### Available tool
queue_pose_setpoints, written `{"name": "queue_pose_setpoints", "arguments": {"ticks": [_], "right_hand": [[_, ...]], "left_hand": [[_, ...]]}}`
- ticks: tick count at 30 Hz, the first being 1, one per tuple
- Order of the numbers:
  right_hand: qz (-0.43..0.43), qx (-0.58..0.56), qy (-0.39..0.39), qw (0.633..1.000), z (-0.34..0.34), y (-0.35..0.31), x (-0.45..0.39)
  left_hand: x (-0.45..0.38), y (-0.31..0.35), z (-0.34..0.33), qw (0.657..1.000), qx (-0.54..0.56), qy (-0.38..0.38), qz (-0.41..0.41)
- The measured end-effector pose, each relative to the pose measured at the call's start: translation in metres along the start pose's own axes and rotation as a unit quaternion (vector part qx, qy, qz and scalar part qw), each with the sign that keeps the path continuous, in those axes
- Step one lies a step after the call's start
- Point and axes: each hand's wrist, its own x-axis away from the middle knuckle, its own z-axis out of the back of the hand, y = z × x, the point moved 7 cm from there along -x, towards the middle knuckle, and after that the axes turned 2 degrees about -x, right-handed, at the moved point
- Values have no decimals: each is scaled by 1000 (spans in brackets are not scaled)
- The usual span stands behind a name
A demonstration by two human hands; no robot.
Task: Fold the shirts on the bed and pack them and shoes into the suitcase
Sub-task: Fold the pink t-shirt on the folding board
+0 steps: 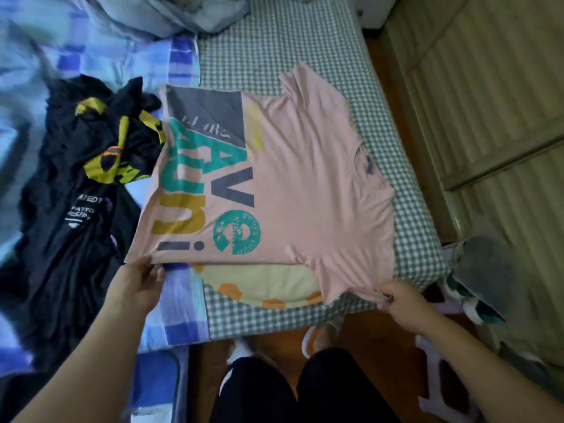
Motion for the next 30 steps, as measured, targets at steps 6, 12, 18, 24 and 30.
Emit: {"name": "queue_pose_setpoints", "arguments": {"ticks": [6,12,18,24,30], "right_hand": [[37,74,78,993,-3,-5,16],[19,33,92,995,4,12,37],[30,-53,149,987,62,-35,6],[99,-80,269,955,168,-141,-55],[133,-70,317,936,232,-201,-177]], "left_hand": [[13,16,21,994,-80,25,-66],[34,-8,62,991,-124,48,-18],[51,0,29,997,-76,4,19],[46,73,-52,999,40,-10,-26],[-1,127,-124,991,71,-11,-115]]}}
